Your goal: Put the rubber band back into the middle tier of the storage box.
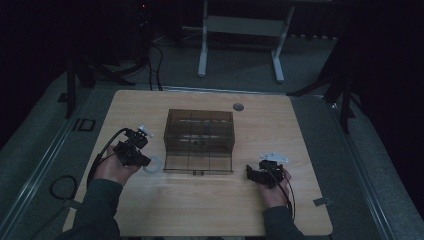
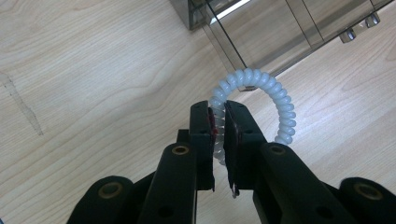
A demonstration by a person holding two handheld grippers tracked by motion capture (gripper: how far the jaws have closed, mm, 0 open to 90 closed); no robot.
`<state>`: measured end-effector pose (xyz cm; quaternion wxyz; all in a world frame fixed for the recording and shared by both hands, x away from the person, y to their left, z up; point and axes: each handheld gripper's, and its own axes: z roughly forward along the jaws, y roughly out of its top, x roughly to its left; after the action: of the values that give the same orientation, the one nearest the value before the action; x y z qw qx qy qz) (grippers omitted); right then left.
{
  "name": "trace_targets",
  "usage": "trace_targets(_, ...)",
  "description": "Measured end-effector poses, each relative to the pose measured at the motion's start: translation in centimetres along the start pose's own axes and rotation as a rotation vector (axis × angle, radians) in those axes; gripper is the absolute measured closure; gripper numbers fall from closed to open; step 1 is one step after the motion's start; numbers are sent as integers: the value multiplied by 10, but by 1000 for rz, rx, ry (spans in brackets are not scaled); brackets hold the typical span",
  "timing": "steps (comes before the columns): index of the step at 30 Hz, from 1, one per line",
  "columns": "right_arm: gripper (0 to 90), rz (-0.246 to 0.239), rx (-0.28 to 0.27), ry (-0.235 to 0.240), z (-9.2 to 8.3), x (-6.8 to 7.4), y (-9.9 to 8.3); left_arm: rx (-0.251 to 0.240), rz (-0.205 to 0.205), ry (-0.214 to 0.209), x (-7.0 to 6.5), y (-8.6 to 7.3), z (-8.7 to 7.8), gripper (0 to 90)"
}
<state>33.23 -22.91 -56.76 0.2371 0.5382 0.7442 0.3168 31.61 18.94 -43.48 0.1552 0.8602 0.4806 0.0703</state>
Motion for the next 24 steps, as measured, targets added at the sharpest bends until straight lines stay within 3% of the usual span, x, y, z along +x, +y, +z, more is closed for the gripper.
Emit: trace_targets(24,194,-1,0,0,0,0,0,-35,21,-10,-7,16,3,822)
